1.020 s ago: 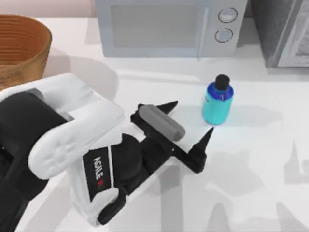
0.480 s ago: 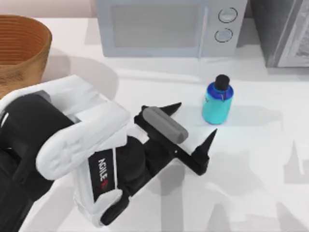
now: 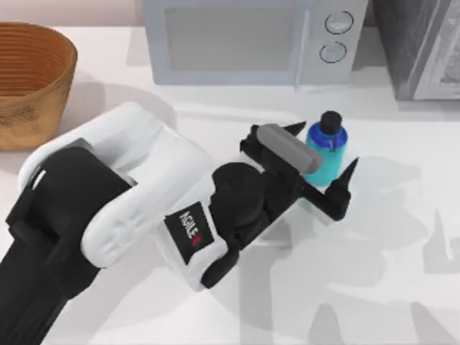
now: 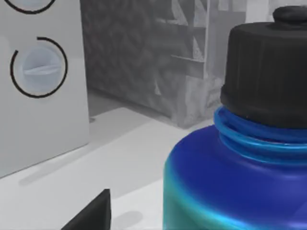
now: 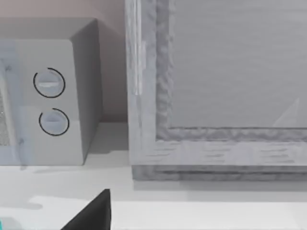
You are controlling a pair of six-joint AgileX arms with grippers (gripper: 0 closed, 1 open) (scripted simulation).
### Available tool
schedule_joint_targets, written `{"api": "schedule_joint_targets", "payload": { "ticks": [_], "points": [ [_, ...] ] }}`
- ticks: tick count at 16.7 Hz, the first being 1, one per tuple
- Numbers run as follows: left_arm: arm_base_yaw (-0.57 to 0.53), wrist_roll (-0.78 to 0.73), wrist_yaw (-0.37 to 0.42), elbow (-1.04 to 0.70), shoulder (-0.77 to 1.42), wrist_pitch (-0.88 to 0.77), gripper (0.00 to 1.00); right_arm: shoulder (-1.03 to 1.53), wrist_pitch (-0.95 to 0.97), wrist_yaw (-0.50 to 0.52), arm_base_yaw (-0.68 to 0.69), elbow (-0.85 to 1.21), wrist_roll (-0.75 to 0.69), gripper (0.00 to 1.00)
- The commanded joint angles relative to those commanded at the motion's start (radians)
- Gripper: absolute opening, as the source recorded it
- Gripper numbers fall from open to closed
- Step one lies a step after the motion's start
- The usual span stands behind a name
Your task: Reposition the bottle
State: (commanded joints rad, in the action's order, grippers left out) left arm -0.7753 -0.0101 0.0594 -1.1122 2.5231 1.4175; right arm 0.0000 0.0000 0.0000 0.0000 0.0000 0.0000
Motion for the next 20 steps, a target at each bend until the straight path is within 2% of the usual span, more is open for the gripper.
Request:
{"api": "schedule_joint_targets", "payload": {
  "ticks": [3,7,20],
  "points": [
    [-0.003,0.0,-0.003,-0.088,0.021,-0.072,1.0,0.0,0.0,0.0,0.0,0.0,0.0,1.0],
    [-0.003,0.0,-0.003,-0.096,0.022,-0.079,1.0,0.0,0.0,0.0,0.0,0.0,0.0,1.0],
    [-0.003,0.0,-0.003,-0.096,0.022,-0.079,0.02,0.0,0.0,0.0,0.0,0.0,0.0,1.0]
  ]
}}
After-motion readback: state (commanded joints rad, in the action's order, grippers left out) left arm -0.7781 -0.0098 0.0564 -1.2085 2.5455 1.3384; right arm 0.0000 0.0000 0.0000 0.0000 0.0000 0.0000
